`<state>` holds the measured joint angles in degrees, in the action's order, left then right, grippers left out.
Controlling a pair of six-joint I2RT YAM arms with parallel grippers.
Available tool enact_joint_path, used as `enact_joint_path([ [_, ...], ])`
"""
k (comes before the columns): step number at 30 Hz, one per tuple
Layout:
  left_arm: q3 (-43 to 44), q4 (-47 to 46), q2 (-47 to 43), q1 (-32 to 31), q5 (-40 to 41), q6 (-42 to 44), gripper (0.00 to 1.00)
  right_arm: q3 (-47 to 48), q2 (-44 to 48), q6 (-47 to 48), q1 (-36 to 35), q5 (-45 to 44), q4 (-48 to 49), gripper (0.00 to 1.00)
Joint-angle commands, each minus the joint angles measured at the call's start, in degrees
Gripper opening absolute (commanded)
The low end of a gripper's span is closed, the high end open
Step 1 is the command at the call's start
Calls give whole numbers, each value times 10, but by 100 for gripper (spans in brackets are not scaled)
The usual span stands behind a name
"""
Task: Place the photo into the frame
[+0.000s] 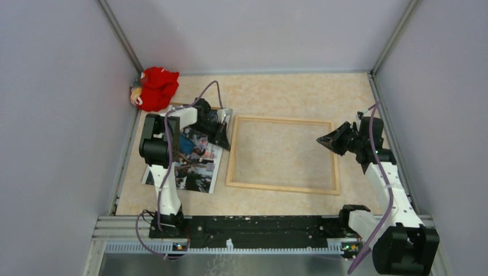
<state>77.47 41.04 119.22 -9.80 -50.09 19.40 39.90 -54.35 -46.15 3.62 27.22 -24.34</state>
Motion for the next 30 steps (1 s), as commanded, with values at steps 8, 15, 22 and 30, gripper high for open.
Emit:
enact_joint_path([
  [8,-10,-11,-7,-8,-23,4,0,-32,-4,-65,26,59,85,0],
  [15,-10,-12,-4,-8,-21,4,0,-67,-13,-161,27,134,198,0],
  [22,-14,-16,-3,-8,-21,4,0,-78,5,-270,19,177,315,0],
  [30,-15,-16,-2,-8,-17,6,0,-91,38,-352,-21,162,385,0],
])
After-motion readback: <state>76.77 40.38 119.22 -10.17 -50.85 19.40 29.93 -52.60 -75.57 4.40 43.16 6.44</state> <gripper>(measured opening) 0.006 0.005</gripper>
